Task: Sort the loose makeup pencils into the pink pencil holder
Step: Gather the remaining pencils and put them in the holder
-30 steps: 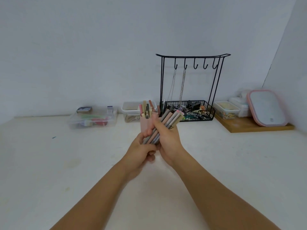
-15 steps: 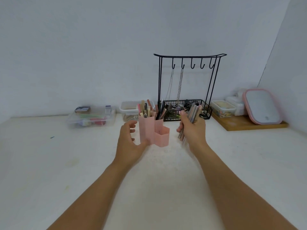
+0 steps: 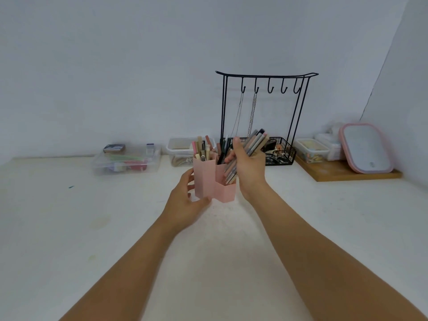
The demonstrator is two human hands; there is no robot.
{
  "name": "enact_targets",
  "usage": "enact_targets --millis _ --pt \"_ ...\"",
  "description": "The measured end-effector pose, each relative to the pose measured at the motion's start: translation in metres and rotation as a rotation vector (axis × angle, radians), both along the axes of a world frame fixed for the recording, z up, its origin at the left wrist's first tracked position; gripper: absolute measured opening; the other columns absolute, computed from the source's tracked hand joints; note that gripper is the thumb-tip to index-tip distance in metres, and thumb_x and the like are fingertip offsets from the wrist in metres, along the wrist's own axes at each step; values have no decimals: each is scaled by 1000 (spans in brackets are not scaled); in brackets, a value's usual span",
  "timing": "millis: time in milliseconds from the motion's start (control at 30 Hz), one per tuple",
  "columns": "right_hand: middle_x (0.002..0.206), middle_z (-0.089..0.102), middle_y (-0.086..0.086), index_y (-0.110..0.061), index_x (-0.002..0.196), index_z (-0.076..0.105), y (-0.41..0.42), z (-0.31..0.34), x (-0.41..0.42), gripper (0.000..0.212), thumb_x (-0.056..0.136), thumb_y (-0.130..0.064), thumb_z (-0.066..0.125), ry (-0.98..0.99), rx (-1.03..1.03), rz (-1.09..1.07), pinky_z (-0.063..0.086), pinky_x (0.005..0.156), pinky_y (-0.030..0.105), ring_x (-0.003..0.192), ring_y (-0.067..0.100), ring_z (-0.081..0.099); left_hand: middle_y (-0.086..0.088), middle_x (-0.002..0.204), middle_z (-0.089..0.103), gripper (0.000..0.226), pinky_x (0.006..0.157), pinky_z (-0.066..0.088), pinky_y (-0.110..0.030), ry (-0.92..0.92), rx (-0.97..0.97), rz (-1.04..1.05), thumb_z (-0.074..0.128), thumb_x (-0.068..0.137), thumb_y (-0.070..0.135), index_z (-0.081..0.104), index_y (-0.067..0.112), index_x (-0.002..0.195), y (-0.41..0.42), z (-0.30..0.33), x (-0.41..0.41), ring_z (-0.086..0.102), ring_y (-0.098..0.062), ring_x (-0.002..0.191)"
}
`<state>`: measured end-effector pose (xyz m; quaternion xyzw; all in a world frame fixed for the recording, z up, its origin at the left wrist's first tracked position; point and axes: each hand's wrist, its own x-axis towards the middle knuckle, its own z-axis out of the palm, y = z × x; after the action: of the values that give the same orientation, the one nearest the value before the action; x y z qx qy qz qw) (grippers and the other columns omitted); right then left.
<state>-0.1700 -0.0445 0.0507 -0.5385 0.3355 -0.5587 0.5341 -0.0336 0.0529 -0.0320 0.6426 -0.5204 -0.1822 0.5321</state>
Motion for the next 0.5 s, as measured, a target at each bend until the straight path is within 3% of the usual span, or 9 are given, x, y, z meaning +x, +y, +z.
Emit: enact_targets --millis 133,367,500 --pt "55 64 -3 -15 66 62 -4 -12 3 35 92 -37 66 81 55 -35 55 59 29 52 11 63 14 139 55 78 84 42 -7 -3 -10 7 80 84 20 38 30 149 -2 -3 1 57 -5 122" --pt "59 63 1 -11 73 61 -2 -24 1 28 90 -32 70 43 217 82 56 60 31 56 16 63 15 137 56 78 78 43 -2 -17 -3 3 80 84 21 39 30 149 -4 -5 4 56 -3 120" --pt "68 68 -1 -14 79 66 4 -29 0 19 88 -29 71 154 213 107 52 60 28 63 14 65 28 130 55 81 81 42 -3 -38 -6 -29 87 77 30 40 37 143 -1 -3 2 54 7 117"
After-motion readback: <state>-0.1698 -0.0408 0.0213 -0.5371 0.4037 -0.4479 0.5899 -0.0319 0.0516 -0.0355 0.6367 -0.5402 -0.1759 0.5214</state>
